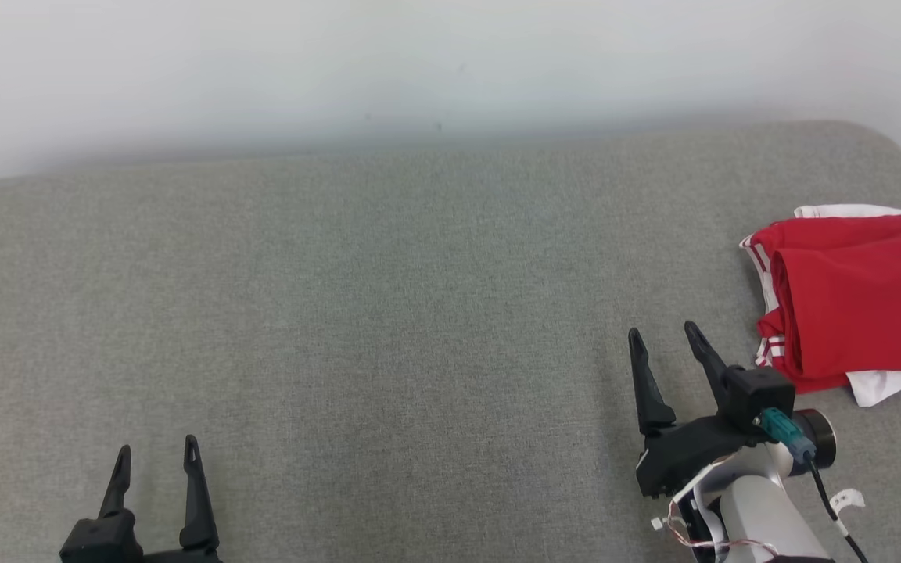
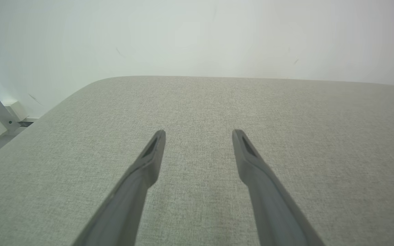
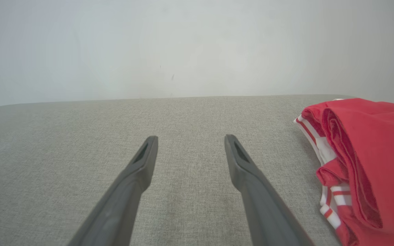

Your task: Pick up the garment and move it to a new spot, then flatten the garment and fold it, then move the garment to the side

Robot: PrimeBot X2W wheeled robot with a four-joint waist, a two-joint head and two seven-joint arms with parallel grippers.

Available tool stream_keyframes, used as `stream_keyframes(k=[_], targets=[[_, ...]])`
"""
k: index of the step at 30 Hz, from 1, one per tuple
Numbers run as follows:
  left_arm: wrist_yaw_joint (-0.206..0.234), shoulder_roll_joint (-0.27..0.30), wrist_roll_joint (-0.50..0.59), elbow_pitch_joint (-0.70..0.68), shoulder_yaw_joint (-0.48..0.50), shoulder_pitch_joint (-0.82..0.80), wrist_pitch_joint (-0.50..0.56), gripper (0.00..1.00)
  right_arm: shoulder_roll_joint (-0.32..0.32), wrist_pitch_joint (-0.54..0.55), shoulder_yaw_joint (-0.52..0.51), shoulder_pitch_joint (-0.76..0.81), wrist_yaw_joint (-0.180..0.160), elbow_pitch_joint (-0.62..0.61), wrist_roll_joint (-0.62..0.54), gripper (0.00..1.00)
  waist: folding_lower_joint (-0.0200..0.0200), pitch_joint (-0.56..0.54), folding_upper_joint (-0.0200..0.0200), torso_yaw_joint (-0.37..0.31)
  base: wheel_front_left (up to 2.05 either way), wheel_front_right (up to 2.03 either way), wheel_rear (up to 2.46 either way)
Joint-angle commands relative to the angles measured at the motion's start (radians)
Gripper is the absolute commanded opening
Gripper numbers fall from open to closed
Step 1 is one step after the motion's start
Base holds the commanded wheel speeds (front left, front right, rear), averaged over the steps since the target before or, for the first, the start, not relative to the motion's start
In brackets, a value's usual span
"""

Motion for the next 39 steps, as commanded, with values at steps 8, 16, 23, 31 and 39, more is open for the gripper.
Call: stream_keyframes(k=[8, 16, 23, 31, 39], targets=[[0.0, -0.004, 0.002, -0.007, 0.027, 0.035, -0.002, 1.0, 0.002, -0.003, 0.021, 0.056, -0.003, -0.012, 0.046, 1.0, 0.0002, -0.073, 0.0001, 0.007, 0.0, 0.0, 0.0], [-0.005, -0.004, 0.015, -0.016, 0.044, 0.036, -0.002, 1.0, 0.003, -0.003, 0.03, 0.075, -0.003, -0.057, 0.072, 1.0, 0.0002, -0.103, 0.0001, 0.003, 0.0, 0.0, 0.0], [-0.009, -0.004, 0.01, -0.052, 0.047, 0.06, -0.002, 1.0, 0.002, -0.003, 0.019, 0.113, -0.003, -0.108, 0.085, 1.0, 0.0002, -0.12, 0.0001, -0.007, 0.0, 0.0, 0.0], [0.004, -0.004, 0.007, -0.109, 0.037, 0.095, -0.002, 1.0, 0.003, -0.003, 0.021, 0.145, -0.003, -0.153, 0.093, 1.0, 0.0002, -0.13, 0.0001, -0.023, 0.0, 0.0, 0.0], [0.013, -0.004, -0.005, -0.11, 0.023, 0.115, -0.002, 1.0, 0.003, -0.003, 0.029, 0.167, -0.003, -0.174, 0.093, 1.0, 0.0002, -0.131, 0.0001, -0.035, 0.0, 0.0, 0.0]])
